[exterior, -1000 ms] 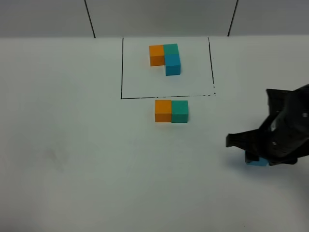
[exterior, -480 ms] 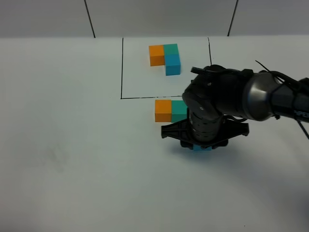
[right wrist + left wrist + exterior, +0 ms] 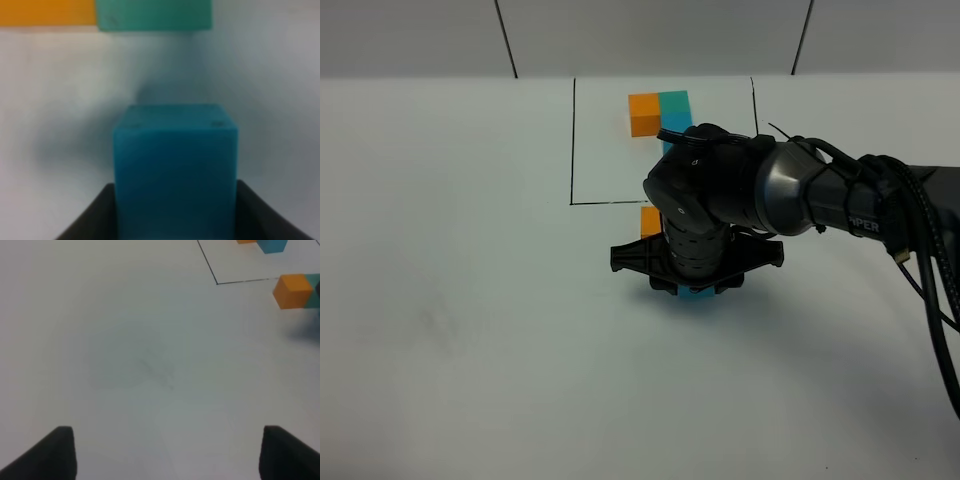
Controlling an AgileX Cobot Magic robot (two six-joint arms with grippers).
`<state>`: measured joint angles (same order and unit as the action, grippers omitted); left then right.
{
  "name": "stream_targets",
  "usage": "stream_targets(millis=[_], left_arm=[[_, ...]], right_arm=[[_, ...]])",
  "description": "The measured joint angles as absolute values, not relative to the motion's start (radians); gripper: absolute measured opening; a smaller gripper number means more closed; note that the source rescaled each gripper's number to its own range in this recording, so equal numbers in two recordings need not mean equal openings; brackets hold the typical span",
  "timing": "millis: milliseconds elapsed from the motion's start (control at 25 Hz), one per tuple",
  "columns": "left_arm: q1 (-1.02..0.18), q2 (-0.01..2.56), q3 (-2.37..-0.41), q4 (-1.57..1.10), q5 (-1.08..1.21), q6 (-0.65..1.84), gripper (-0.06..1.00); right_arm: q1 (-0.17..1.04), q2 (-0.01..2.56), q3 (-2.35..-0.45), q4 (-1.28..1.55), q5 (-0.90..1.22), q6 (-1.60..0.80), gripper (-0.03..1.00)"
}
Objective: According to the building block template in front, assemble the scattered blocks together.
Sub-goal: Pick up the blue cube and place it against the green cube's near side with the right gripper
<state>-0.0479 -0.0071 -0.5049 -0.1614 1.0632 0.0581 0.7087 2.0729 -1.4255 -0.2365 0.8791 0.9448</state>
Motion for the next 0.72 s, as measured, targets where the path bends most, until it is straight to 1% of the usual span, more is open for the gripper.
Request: stream_targets(millis=[320,720], left_arm=[[-0.048,-0.007,-0.505,-0.161,1.063,0.058,0.61],[-0.048,-0.007,-0.505,-0.161,1.063,0.058,0.61]], right_arm=[[0.709,2.133,-1.456,-0.229,0.87,0.947,0.0],[0.699,2.144,-1.463,-0.219,0.823,0.971,0.0]])
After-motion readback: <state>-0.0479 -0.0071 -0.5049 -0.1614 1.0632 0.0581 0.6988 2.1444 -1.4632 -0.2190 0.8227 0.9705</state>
